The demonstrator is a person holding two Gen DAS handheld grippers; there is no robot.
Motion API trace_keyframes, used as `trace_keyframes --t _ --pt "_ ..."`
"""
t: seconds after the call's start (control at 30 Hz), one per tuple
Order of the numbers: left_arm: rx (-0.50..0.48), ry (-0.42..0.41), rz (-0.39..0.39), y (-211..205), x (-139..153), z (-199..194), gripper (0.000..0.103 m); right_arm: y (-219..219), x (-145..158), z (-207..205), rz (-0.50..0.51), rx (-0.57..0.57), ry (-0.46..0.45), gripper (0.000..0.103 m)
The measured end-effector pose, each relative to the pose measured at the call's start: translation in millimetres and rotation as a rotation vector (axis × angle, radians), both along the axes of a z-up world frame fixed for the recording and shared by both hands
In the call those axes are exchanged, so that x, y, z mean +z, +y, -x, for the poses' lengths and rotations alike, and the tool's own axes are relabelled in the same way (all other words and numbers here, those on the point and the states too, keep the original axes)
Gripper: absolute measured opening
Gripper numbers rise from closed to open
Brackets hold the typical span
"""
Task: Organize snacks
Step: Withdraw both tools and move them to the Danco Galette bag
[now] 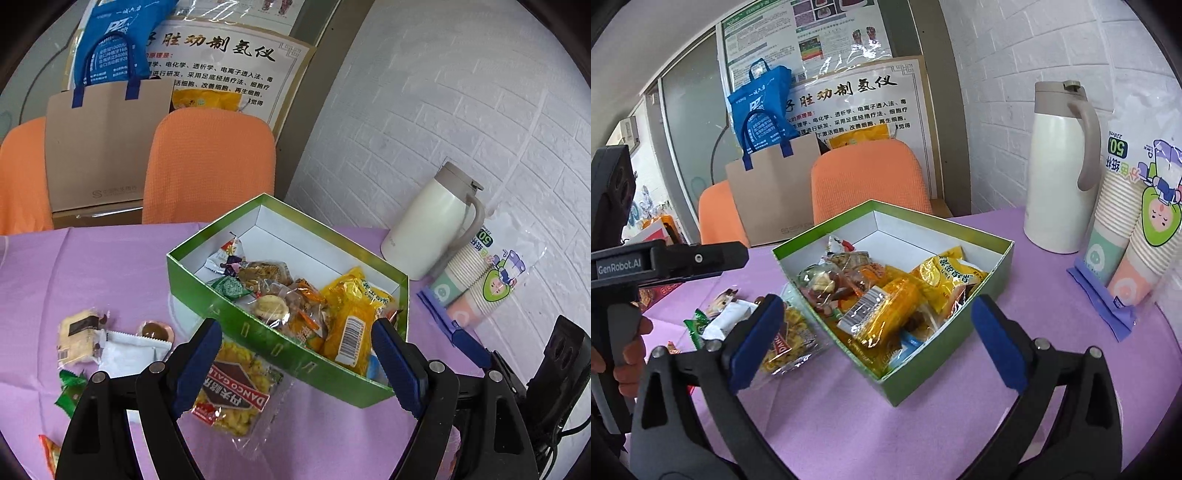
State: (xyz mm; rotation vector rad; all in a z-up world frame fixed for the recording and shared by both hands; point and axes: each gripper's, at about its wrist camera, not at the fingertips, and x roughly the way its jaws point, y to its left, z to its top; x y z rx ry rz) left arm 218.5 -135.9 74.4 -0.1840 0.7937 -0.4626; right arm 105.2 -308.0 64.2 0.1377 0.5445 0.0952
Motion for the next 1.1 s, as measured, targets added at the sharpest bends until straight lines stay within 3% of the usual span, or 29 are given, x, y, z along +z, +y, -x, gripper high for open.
trace_keyframes --t 0.3,0.47,0.7,0.77,0.9,1.0,1.1 --pt "-0.008 0.016 0.001 32 -1 51 0.085 35 -12 23 -0.003 0.093 0.063 0.101" --pt "0.042 0.036 0.007 78 -8 65 0.085 64 -28 14 -0.002 0.151 0.145 0.101" --pt "0.136 0.075 0.045 140 -22 65 0.085 89 -62 -16 -0.129 0.197 0.279 0.101" --pt "0.143 0.077 0.051 146 -26 65 0.085 94 -71 -27 -0.153 0.186 0.313 0.096" --pt "0.11 0.077 0.07 145 -32 60 0.085 99 -85 -44 -0.166 0.143 0.345 0.091" --pt "0.055 0.075 0.037 126 -35 49 0.085 101 -89 -53 -0.161 0.121 0.352 0.081" --pt "-0.004 0.101 0.014 102 -41 29 0.085 103 -94 -64 -0.152 0.103 0.361 0.078"
